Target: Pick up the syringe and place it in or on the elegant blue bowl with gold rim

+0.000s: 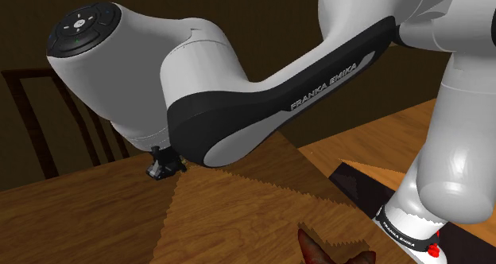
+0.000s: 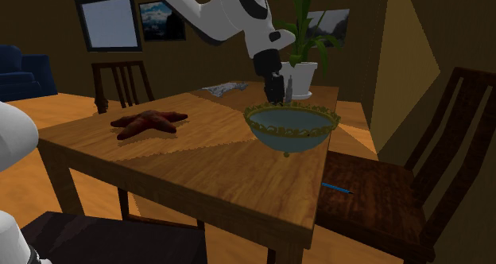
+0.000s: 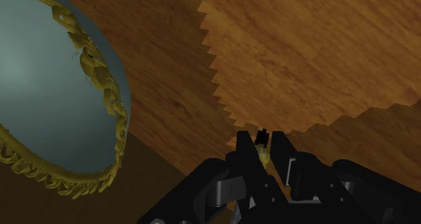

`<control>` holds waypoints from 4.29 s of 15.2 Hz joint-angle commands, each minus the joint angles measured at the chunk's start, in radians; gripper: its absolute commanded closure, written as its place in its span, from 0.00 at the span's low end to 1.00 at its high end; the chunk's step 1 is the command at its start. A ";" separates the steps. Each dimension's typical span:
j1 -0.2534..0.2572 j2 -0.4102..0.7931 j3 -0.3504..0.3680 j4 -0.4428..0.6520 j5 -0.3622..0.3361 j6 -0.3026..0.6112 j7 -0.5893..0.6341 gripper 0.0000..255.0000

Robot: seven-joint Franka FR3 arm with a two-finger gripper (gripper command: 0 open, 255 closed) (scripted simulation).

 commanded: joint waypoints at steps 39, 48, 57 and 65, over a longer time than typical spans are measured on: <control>-0.074 -0.173 0.013 0.247 0.148 -0.270 -0.256 1.00; -0.132 -0.166 -0.028 0.177 0.319 -0.318 -0.222 0.00; -0.169 -0.077 -0.053 0.080 0.543 -0.358 -0.083 0.00; -0.184 -0.110 -0.054 -0.007 0.561 -0.293 -0.099 0.00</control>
